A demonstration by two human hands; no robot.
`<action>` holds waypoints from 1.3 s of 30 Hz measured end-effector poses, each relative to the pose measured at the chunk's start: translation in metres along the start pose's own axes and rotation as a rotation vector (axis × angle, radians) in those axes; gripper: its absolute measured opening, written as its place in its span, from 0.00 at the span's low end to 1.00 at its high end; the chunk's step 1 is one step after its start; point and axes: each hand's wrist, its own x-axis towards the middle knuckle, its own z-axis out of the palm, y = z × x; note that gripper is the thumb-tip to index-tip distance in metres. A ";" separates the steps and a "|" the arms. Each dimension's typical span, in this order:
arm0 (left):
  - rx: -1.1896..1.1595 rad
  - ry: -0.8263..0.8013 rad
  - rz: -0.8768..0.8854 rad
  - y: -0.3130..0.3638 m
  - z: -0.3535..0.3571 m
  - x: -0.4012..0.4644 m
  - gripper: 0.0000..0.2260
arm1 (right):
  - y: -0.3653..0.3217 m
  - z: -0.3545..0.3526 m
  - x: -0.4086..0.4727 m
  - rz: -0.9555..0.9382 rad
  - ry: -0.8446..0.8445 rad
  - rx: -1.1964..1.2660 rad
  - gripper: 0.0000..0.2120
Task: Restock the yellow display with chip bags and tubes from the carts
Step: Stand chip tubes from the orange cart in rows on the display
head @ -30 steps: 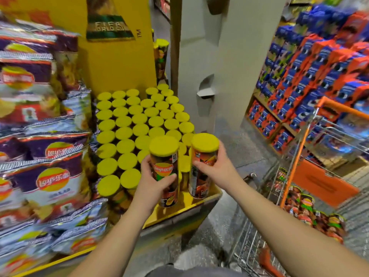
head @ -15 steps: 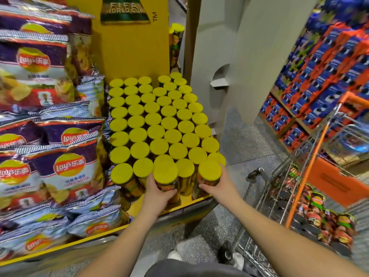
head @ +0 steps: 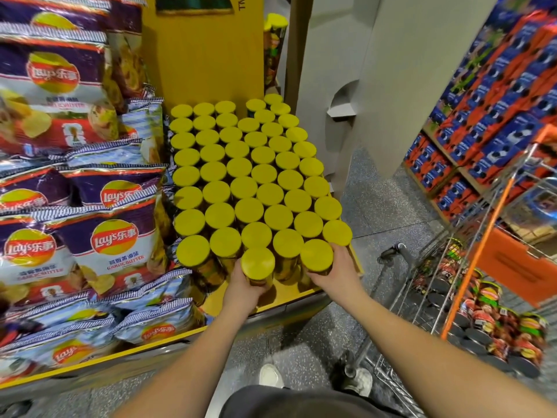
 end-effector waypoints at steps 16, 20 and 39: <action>0.164 -0.110 -0.055 -0.006 0.006 0.014 0.35 | -0.002 0.007 0.000 0.025 0.072 -0.036 0.38; 0.208 -0.149 -0.099 -0.002 0.003 0.011 0.36 | 0.001 0.008 -0.001 0.005 0.087 -0.054 0.36; -0.009 0.260 0.434 0.221 0.014 -0.021 0.14 | 0.017 -0.078 0.016 -0.220 -0.157 -0.069 0.37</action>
